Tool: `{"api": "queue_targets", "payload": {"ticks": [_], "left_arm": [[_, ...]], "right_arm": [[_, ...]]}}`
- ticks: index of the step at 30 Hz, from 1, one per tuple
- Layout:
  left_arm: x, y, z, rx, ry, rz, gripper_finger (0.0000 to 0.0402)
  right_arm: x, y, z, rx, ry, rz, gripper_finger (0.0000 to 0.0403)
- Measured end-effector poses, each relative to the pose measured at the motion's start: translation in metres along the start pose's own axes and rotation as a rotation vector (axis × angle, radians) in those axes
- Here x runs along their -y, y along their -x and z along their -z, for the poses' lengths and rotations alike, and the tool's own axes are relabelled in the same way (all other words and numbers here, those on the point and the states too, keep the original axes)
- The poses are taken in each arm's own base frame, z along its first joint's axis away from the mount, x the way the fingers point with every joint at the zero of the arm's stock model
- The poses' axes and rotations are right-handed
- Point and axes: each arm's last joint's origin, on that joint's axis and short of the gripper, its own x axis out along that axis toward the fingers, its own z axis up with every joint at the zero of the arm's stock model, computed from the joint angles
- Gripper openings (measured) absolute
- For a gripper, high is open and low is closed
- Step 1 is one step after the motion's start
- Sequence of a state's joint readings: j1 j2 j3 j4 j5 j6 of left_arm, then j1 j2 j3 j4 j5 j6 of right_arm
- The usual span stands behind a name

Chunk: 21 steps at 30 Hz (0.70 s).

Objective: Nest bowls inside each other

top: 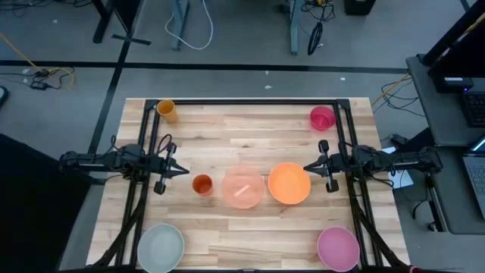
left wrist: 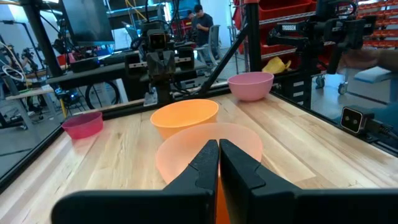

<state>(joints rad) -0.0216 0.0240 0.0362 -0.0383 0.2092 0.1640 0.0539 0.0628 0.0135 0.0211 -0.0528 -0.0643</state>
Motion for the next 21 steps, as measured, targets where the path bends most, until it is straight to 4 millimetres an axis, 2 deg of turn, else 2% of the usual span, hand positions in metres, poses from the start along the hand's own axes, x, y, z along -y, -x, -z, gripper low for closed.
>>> {"api": "queue_targets", "payload": {"ticks": [11, 16, 21], "left_arm": [[0.0000, 0.0000, 0.0001, 0.000, 0.000, 0.000, 0.0000], [-0.0005, 0.0000, 0.0000, -0.003, -0.080, -0.017, 0.0000], [-0.0005, 0.0000, 0.0002, -0.004, -0.079, -0.017, 0.0000]], "right_arm": [[0.0000, 0.0000, 0.0001, 0.000, 0.000, 0.001, 0.0000], [0.0000, 0.0000, 0.0001, -0.001, 0.000, 0.001, 0.0000], [0.0000, 0.0000, 0.0000, 0.000, 0.000, 0.000, 0.0000]]}}
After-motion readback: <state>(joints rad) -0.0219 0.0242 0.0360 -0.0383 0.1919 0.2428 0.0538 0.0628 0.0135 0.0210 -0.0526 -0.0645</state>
